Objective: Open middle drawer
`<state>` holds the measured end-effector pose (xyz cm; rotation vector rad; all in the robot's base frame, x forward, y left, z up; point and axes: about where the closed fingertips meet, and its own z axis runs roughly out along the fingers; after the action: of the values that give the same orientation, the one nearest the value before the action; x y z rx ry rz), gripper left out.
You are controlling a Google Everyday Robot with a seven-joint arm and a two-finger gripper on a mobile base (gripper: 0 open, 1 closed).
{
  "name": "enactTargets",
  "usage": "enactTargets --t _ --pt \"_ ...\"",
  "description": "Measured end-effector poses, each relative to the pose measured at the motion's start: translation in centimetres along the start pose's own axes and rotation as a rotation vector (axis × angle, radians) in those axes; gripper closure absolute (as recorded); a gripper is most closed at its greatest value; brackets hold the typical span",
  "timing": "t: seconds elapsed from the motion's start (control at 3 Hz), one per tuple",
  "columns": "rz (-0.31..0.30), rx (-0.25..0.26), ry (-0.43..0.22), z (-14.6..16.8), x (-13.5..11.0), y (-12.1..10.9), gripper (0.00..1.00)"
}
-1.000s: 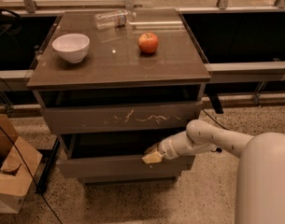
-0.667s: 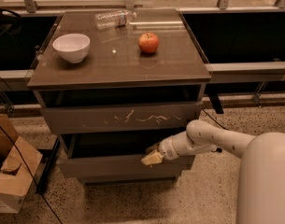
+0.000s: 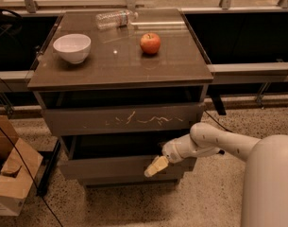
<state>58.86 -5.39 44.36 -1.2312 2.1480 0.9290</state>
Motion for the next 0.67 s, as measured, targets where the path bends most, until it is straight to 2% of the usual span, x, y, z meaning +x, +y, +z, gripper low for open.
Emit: enactTargets --t 0.33,0.67 --pt "0.012 -0.010 0.076 0.60 1.34 -0.16 0.18" --pt "0.013 -0.008 0.092 0.54 1.39 -0.26 0.41"
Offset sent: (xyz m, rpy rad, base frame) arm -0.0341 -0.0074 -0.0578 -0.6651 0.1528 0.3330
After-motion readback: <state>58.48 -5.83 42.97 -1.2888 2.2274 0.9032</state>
